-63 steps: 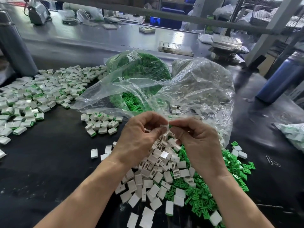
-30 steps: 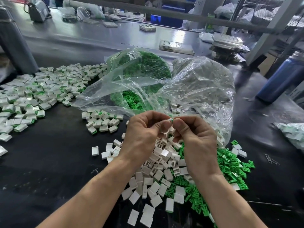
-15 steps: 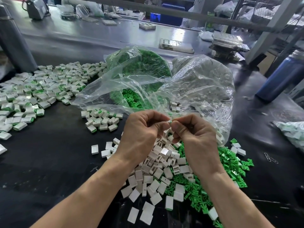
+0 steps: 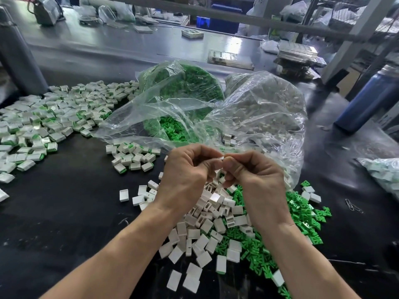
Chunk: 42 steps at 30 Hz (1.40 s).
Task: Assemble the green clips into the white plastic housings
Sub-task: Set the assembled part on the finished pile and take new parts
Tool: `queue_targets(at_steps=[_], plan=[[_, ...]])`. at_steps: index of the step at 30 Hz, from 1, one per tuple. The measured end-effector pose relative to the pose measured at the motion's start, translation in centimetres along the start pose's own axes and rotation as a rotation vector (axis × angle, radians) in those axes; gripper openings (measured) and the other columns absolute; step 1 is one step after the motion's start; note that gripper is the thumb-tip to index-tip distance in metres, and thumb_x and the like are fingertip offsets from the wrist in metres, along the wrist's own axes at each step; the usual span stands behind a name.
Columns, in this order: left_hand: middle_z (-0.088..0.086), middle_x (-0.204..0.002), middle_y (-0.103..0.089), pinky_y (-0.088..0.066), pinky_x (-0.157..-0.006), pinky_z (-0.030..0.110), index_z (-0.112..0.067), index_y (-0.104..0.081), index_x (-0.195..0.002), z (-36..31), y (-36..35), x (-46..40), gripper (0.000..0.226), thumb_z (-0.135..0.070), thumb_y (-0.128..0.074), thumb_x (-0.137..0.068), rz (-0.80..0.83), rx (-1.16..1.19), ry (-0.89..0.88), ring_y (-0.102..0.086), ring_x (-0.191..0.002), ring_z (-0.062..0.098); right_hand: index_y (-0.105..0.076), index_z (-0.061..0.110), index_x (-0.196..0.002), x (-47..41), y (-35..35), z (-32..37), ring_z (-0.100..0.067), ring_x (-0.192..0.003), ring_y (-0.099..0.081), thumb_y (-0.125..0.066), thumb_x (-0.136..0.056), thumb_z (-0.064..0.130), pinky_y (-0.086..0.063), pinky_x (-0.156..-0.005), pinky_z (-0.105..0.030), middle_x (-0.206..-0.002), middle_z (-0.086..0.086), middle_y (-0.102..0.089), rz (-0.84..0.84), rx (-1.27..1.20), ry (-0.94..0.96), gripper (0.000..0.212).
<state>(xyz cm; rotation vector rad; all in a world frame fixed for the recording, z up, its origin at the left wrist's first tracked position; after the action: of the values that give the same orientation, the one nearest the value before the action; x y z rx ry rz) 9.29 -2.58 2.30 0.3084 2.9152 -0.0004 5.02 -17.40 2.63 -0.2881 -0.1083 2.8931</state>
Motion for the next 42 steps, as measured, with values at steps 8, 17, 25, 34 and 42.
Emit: queue_targets(at_steps=[8, 17, 25, 34, 42], plan=[[-0.004, -0.079, -0.075, -0.06, -0.067, 0.026, -0.018, -0.074, -0.088, 0.0, 0.0, 0.1, 0.017, -0.002, -0.072, -0.093, 0.029, 0.047, 0.038, -0.067, -0.071, 0.01, -0.074, 0.002, -0.093, 0.1, -0.1, -0.2, -0.015, -0.065, -0.067, -0.071, -0.092, 0.009, -0.057, -0.059, -0.024, -0.081, -0.008, -0.077, 0.009, -0.006, 0.005, 0.008], [-0.013, -0.116, -0.068, -0.056, -0.096, 0.037, -0.025, -0.075, -0.091, -0.4, -1.2, -0.2, 0.015, -0.01, -0.074, -0.093, 0.106, -0.006, -0.011, -0.069, -0.106, 0.015, -0.074, 0.014, -0.079, -0.7, -0.6, -1.0, -0.024, -0.053, -0.052, -0.039, -0.107, 0.058, -0.038, -0.043, -0.031, -0.073, -0.016, -0.065, 0.023, -0.104, -0.249, 0.063], [-0.001, -0.119, -0.069, -0.06, -0.069, 0.023, -0.004, -0.072, -0.097, -0.6, -2.7, 0.5, 0.003, -0.004, -0.072, -0.094, 0.148, 0.056, -0.008, -0.074, -0.08, 0.011, -0.073, 0.024, -0.068, -0.7, -1.1, -0.8, -0.01, -0.04, -0.046, -0.038, -0.11, 0.042, -0.034, -0.035, -0.021, -0.049, 0.005, -0.053, -0.106, -0.074, -0.28, 0.058], [-0.002, -0.109, -0.076, -0.065, -0.074, 0.04, -0.007, -0.072, -0.1, -0.2, -2.7, 0.6, 0.004, -0.007, -0.071, -0.095, 0.15, 0.097, -0.011, -0.077, -0.088, 0.022, -0.08, 0.035, -0.068, -1.0, -2.1, -0.8, -0.009, -0.049, -0.067, -0.037, -0.109, 0.032, -0.046, -0.038, -0.023, -0.057, 0.003, -0.069, -0.16, -0.198, -0.289, 0.06], [-0.005, -0.114, -0.075, -0.065, -0.078, 0.04, -0.008, -0.074, -0.101, -0.3, -2.6, 0.6, 0.005, -0.009, -0.072, -0.096, 0.149, 0.094, -0.025, -0.077, -0.092, 0.023, -0.08, 0.019, -0.081, -0.9, -2.1, -1.3, -0.023, -0.062, -0.073, -0.041, -0.109, 0.035, -0.052, -0.044, -0.026, -0.078, -0.018, -0.074, -0.183, -0.232, -0.263, 0.051]])
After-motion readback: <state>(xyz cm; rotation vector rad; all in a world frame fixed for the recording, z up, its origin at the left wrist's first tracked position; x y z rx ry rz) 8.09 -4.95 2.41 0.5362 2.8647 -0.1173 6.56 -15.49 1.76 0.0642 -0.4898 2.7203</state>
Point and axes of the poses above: each hand's wrist, its own x-axis away from the middle knuckle, its own y-axis out of the back of the hand, z = x × y, the point moved 4 cm from there along -x, towards the middle knuckle
